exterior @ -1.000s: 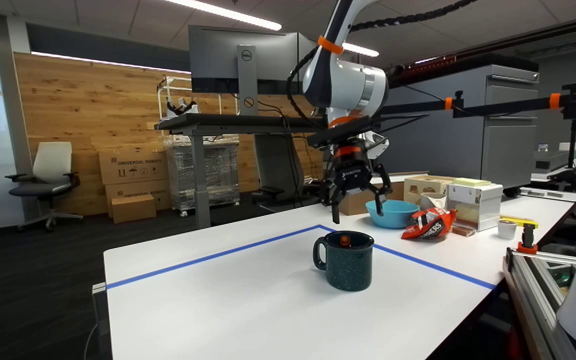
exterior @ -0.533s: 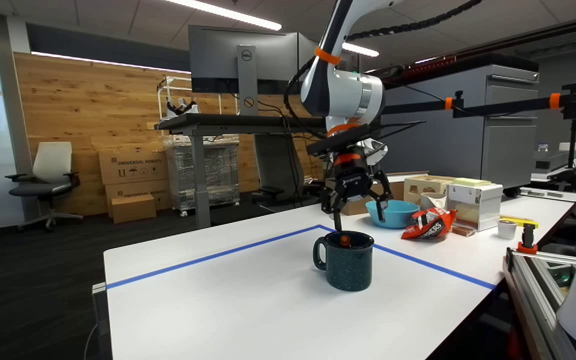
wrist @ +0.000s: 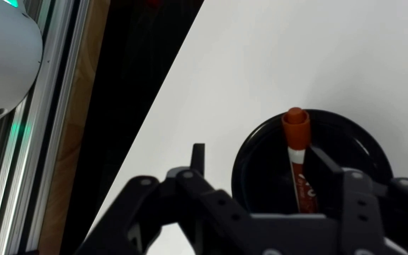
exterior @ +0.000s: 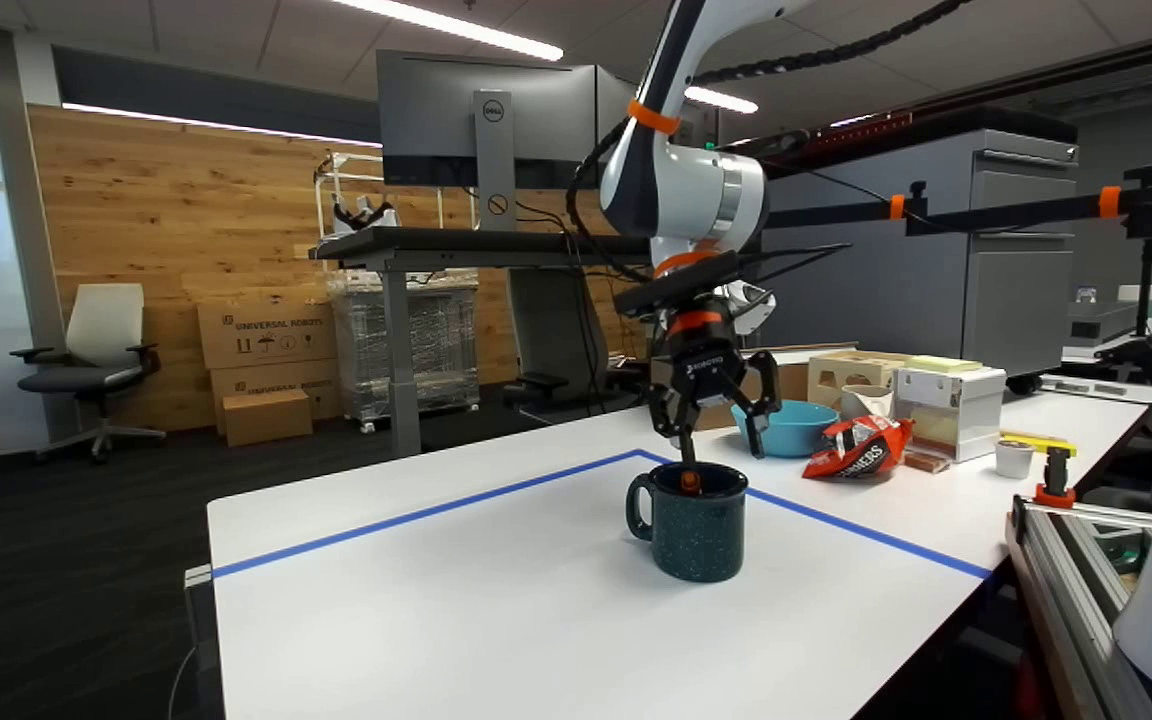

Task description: Put the marker on the table

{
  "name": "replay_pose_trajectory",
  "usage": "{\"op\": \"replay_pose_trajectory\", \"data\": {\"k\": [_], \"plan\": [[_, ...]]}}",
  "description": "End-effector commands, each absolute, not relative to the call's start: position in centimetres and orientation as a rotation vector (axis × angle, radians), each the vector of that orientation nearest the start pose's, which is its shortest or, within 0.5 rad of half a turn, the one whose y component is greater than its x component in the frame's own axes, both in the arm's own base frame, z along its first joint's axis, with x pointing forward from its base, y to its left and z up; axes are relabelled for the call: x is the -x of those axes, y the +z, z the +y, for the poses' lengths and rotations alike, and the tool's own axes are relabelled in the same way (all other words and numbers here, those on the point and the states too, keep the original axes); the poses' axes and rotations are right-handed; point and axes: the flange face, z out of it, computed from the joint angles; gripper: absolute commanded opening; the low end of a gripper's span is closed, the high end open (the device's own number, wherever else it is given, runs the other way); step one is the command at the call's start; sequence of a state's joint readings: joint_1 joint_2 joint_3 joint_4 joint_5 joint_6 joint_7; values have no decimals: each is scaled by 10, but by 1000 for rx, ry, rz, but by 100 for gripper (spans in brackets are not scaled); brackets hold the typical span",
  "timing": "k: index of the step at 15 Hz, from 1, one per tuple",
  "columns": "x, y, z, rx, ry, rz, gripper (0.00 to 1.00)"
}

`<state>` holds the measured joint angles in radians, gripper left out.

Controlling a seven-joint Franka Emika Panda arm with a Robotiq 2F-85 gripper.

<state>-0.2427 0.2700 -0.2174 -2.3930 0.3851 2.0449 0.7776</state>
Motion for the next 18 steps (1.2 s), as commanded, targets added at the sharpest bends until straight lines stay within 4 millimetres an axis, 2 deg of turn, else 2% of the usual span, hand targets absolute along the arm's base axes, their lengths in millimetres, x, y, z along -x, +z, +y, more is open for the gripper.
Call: {"op": "replay_pose_trajectory", "data": {"k": [1, 3, 5, 6, 7, 8, 10, 14, 18], "plan": [[-391, 190, -176, 2084, 960, 1935, 73], [-390, 195, -176, 2092, 949, 1896, 68], [-391, 200, -179, 2100, 893, 1862, 75], [-391, 200, -180, 2114, 881, 1856, 85], [-391, 197, -181, 2137, 970, 1914, 99], [-392, 191, -180, 2119, 929, 1893, 83], [-390, 191, -182, 2125, 945, 1904, 99], [-394, 198, -182, 2117, 846, 1809, 100], [-394, 192, -181, 2098, 745, 1753, 100]]}}
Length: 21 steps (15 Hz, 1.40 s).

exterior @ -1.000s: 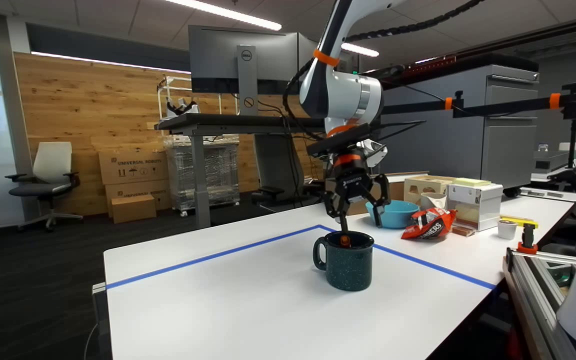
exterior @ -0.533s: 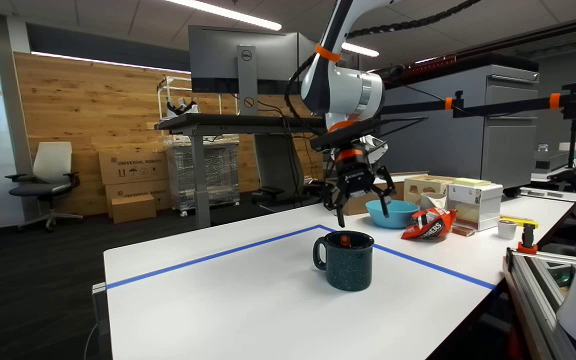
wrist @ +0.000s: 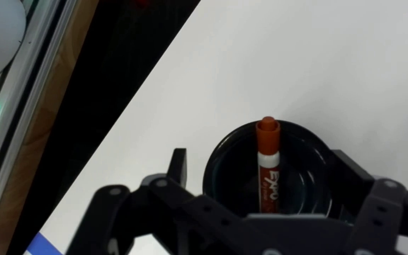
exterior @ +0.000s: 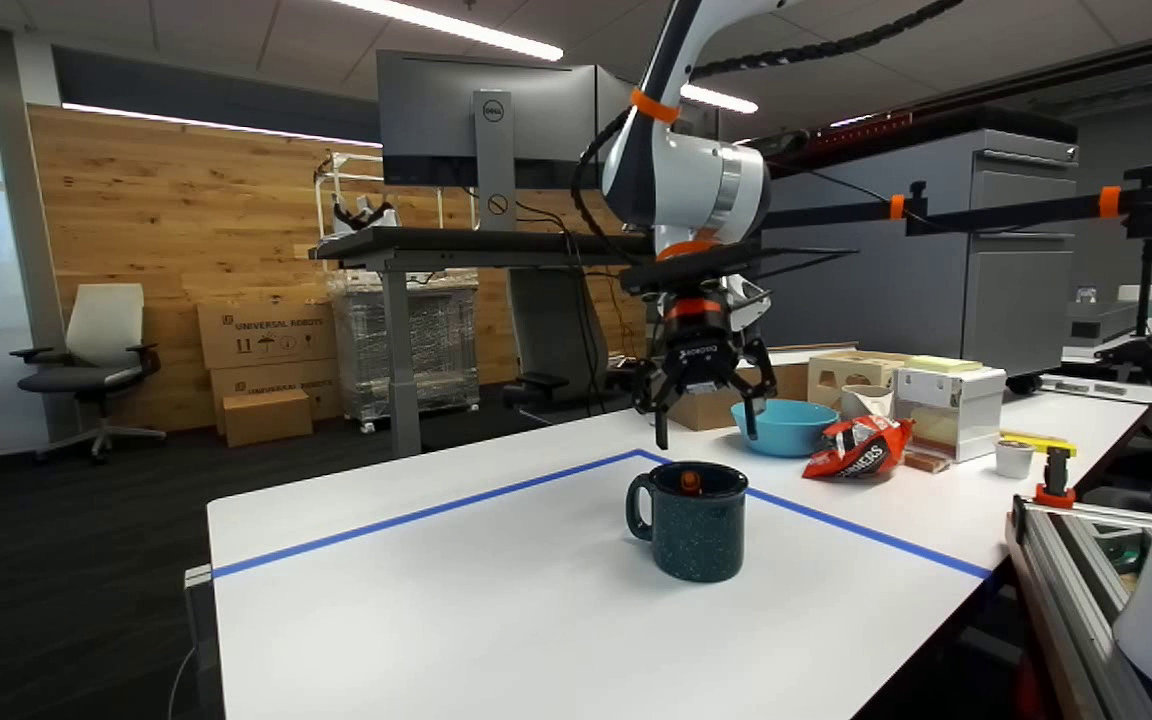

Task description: Put the marker on the table

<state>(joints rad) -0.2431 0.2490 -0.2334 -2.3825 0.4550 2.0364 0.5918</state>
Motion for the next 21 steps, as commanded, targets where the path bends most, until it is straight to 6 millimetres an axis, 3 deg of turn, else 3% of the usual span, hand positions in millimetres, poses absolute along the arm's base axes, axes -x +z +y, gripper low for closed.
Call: {"op": "replay_pose_trajectory", "data": {"k": [1, 9, 10, 12, 14, 15, 16, 17, 18, 21], "plan": [[-393, 191, -182, 2098, 725, 1747, 100], [-383, 177, -196, 2127, 618, 1656, 100], [-384, 177, -197, 2129, 608, 1648, 80], [-384, 176, -197, 2126, 606, 1634, 73], [-384, 175, -197, 2126, 602, 1626, 49], [-383, 173, -197, 2125, 600, 1627, 54], [-383, 172, -197, 2127, 601, 1625, 50], [-383, 170, -197, 2126, 602, 1626, 39], [-383, 167, -198, 2127, 602, 1630, 54], [-382, 154, -200, 2123, 605, 1654, 49]]}}
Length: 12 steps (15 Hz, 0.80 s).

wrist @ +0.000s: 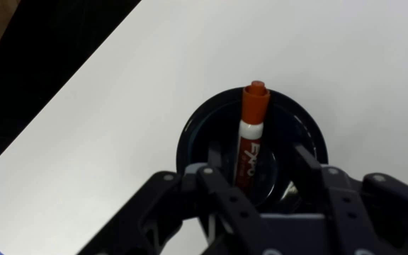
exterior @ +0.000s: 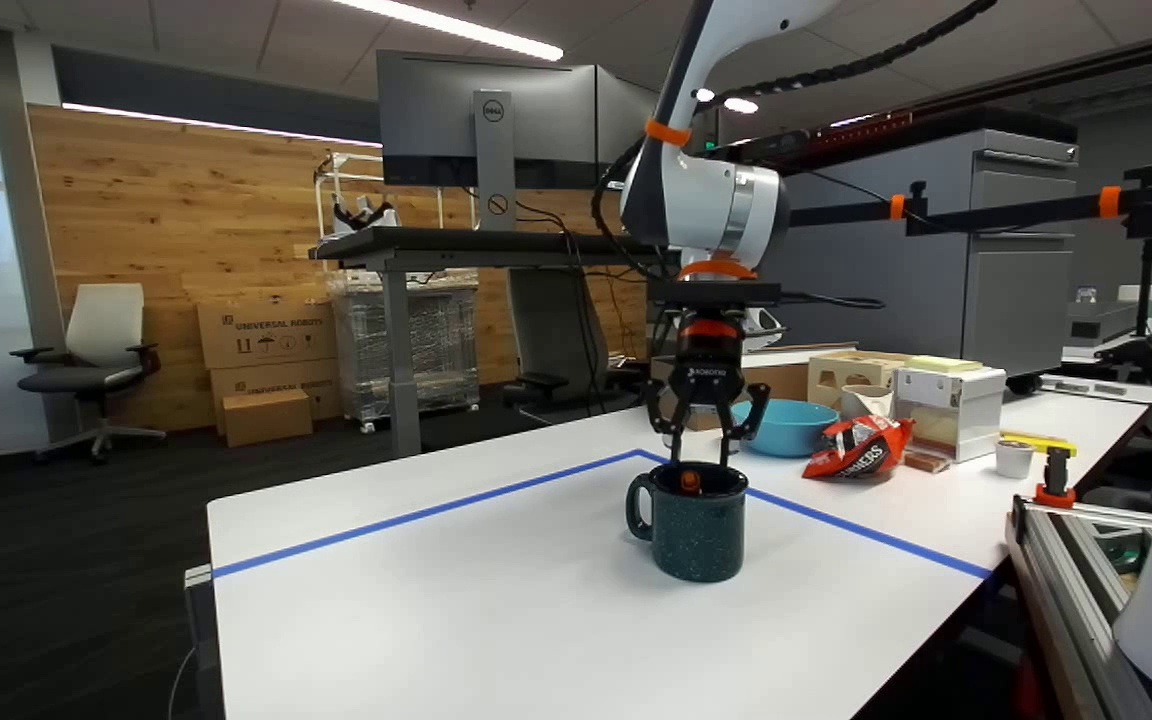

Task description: Put the marker on the table

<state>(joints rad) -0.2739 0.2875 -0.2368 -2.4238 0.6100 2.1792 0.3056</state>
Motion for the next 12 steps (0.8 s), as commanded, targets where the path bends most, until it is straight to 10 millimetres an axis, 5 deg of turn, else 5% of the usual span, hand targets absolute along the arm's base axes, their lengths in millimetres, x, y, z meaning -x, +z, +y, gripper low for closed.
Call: {"op": "replay_pose_trajectory", "data": {"k": [1, 6, 12], "plan": [[-381, 149, -200, 2122, 612, 1663, 50], [-378, 128, -198, 2083, 646, 1680, 50], [-377, 123, -190, 2073, 653, 1631, 0]]}}
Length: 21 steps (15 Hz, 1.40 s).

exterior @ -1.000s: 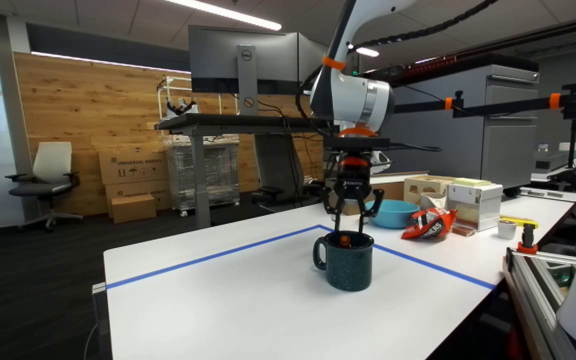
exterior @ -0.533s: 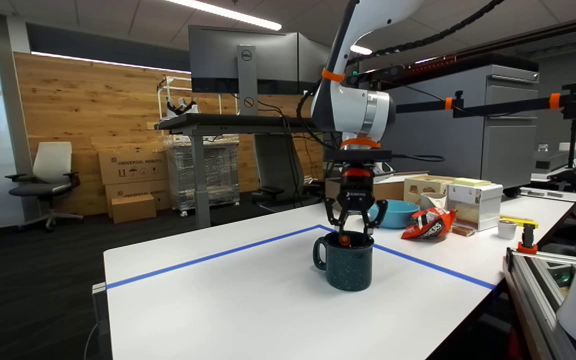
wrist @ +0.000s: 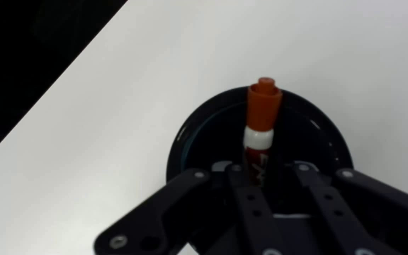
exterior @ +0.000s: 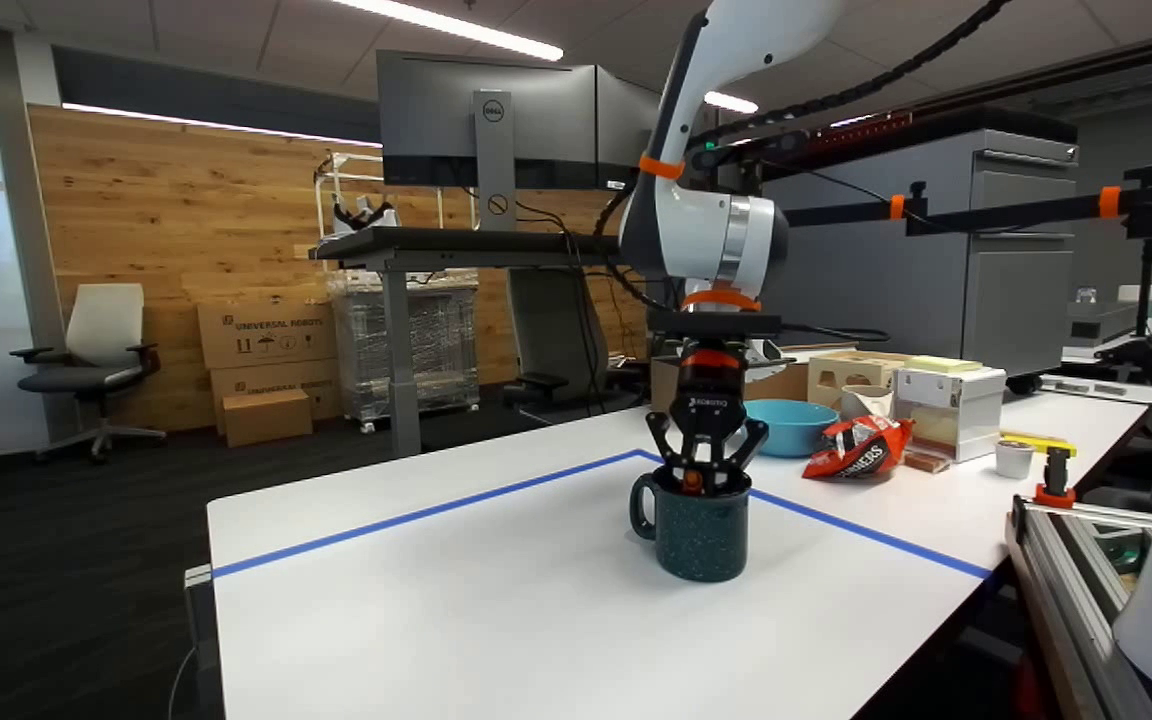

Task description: Put the marker on the table

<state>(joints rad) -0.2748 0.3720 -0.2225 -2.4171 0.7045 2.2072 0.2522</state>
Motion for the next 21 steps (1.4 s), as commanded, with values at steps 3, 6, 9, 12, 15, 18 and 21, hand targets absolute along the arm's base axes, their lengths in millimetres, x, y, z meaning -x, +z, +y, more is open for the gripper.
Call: {"op": "replay_pose_trajectory", "data": {"k": [3, 6, 9, 12, 15, 18, 21], "plan": [[-376, 131, -188, 2088, 634, 1608, 5], [-374, 148, -186, 2116, 608, 1594, 5], [-372, 169, -182, 2116, 590, 1569, 5], [-372, 191, -177, 2120, 552, 1541, 5], [-368, 208, -167, 2170, 536, 1421, 5], [-359, 210, -144, 2278, 544, 1198, 5], [-346, 203, -114, 2367, 545, 1000, 5]]}}
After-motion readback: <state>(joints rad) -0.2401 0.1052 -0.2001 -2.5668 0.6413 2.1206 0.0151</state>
